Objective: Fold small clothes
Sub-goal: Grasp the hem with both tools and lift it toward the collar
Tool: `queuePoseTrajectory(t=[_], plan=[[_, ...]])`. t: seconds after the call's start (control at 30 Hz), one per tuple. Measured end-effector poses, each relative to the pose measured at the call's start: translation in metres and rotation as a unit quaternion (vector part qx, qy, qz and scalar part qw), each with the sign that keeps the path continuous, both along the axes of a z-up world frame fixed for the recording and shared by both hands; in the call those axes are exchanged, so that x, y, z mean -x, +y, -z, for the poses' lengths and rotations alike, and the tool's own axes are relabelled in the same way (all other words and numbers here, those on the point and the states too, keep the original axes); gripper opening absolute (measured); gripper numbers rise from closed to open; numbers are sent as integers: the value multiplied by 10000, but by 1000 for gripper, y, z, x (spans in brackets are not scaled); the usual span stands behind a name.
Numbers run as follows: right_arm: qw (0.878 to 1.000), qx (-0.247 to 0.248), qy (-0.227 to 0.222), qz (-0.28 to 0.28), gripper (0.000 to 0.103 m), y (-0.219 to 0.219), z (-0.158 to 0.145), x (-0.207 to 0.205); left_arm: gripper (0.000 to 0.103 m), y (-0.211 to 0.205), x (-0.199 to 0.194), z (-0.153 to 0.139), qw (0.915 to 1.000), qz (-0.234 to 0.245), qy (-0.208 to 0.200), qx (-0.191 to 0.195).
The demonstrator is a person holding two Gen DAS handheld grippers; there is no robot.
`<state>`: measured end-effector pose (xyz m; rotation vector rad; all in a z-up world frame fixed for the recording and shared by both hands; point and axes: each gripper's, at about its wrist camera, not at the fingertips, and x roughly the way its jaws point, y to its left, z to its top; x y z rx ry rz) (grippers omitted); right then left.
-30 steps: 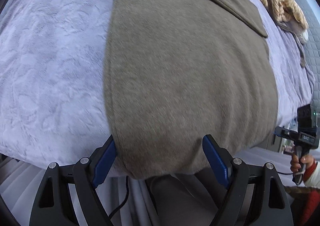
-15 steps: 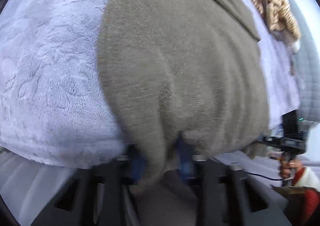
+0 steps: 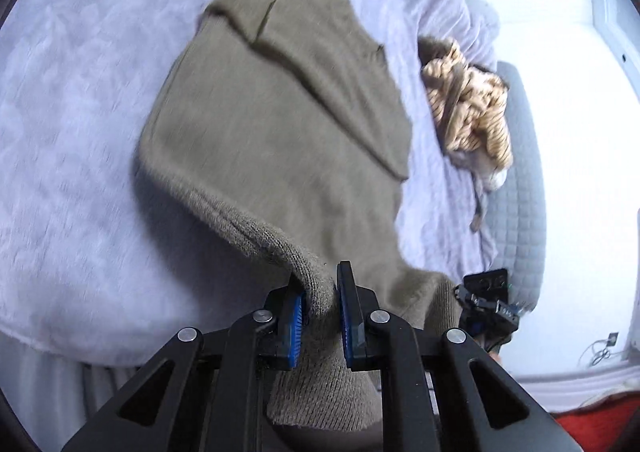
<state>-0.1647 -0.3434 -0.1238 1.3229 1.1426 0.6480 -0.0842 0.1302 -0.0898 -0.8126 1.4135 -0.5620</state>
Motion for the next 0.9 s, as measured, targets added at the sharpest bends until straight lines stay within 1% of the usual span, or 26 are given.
queuePoseTrajectory(t=[0.1, 0.23, 0.37, 0.4, 0.5, 0.57, 0.6, 0.67, 0.7, 0.77, 0.8, 0.9], plan=[[9992, -254, -218, 224, 7, -6, -10, -23, 16, -4, -28, -12, 9994, -232, -266, 44], [9971, -455, -464, 385, 7, -17, -21, -71, 16, -21, -84, -23, 9960, -454, -703, -325], [9954, -478, -673, 483, 7, -31, -28, -130, 16, -35, -145, -22, 9914, -705, -991, -492], [9947, -494, -713, 558, 7, -38, -28, -147, 16, -39, -160, -19, 9903, -718, -1044, -575], [9935, -466, -682, 789, 7, -55, -18, -193, 16, -59, -204, -9, 9855, -678, -1150, -1046], [9949, -302, -462, 847, 7, -65, -1, -221, 17, -69, -228, 3, 9791, -648, -1105, -1578], [9960, -154, -341, 812, 7, -67, 8, -230, 17, -74, -240, 13, 9760, -609, -982, -1844], [9973, 199, -16, 701, 7, -68, 30, -252, 17, -78, -253, 34, 9705, -578, -685, -2238], [9971, 316, 107, 678, 7, -69, 39, -258, 17, -79, -257, 44, 9685, -582, -561, -2354], [9959, 511, 332, 674, 8, -68, 57, -267, 17, -77, -262, 59, 9669, -623, -366, -2447], [9951, 575, 419, 688, 10, -67, 64, -271, 17, -75, -262, 63, 9670, -651, -336, -2440], [9933, 822, 556, 589, 12, -71, 71, -281, 17, -72, -261, 60, 9685, -669, -307, -2381]])
